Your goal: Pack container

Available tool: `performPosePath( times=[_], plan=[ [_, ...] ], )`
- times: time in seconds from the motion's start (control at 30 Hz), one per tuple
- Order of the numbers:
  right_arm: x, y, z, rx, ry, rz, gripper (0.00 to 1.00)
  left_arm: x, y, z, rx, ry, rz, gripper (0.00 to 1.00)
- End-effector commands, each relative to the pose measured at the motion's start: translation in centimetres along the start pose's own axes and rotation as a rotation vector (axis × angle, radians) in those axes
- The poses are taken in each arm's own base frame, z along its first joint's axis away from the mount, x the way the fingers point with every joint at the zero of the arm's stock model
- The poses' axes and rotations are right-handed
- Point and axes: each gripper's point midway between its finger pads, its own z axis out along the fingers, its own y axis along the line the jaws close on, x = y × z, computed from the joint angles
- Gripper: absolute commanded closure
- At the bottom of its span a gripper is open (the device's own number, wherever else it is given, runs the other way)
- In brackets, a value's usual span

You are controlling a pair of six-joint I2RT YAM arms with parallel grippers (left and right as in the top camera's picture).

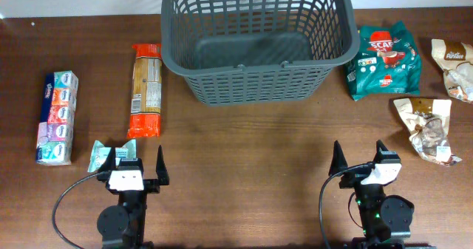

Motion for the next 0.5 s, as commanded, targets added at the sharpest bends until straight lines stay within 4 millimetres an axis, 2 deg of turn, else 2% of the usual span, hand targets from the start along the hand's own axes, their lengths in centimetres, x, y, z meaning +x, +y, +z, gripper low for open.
performPosePath(
  times=[0.0,0.1,0.2,0.47],
  plan=[
    [-0.2,1.3,-0.1,-0.079,-0.009,-0.009,0.01,0.2,0.1,0.0,-0.006,-0.002,0.016,0.01],
    [-1.7,2.5,-0.3,-0.144,-0.061,-0.015,0.01,0.2,0.1,0.0,-0.006,-0.002,0.016,0.01],
    [-4.6,3.4,-1.1,-0.182,-0.129,-0.026,0.01,0.2,0.1,0.0,-0.006,-0.002,0.016,0.01],
    [-11.8,1.2,-2.1,-0.021,-0.223,-0.021,0.01,0.2,0.1,0.0,-0.006,-0.002,0.016,0.01]
  ],
)
